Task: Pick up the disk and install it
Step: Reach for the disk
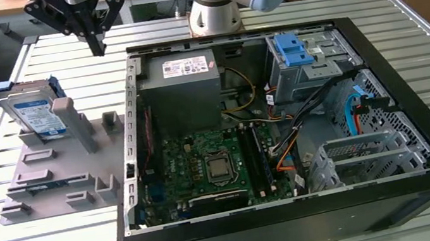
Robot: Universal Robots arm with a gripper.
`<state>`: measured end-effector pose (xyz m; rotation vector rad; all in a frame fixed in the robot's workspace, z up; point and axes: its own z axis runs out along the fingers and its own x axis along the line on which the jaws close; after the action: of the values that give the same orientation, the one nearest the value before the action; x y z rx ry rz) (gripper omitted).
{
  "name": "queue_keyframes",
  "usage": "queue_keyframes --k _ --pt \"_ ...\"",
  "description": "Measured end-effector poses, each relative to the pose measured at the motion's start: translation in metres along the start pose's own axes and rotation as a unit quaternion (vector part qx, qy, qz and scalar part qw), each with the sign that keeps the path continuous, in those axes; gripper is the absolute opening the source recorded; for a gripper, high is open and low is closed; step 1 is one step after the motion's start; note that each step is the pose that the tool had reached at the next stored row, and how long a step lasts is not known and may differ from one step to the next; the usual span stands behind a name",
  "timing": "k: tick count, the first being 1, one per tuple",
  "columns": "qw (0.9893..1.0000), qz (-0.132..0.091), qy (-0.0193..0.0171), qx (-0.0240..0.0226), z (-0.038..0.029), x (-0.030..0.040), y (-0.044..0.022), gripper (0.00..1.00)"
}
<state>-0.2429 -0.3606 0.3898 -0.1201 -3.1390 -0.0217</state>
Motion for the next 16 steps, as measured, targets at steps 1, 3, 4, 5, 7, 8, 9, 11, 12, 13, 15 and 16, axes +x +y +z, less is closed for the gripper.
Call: queue_keyframes --k 1,3,4,5,7,8,9,11,12,13,15,16 --pt "1.0 0.0 0.0 0.0 0.0 0.0009 0.0004 0.11" --pt "1.0 0.0 0.0 0.0001 0.0001 0.0027 0.0012 0.11" --pt "1.0 0.0 0.0 0.0001 0.0002 0.0035 0.0015 0.11" --pt "1.0 0.0 0.0 0.0001 0.0002 0.0043 0.0019 0.11" --pt "1.0 0.0 0.0 0.0001 0.0003 0.0059 0.0025 0.11" --pt "1.0 0.0 -0.0001 0.0001 0.0003 0.0069 0.0028 0.11" --pt "1.0 0.0 0.0 0.0002 0.0003 0.008 0.003 0.11" --pt "1.0 0.0 -0.0001 0.0002 0.0005 0.0108 0.0033 0.11" --pt "1.0 0.0 -0.0001 0.0003 0.0005 0.0123 0.0035 0.11" --pt "1.0 0.0 -0.0002 0.0003 0.0006 0.0139 0.0036 0.11" --pt "1.0 -0.001 -0.0003 0.0003 0.0008 0.0162 0.0038 0.11" --pt "1.0 -0.003 -0.0003 0.0003 0.0009 0.017 0.0037 0.11"
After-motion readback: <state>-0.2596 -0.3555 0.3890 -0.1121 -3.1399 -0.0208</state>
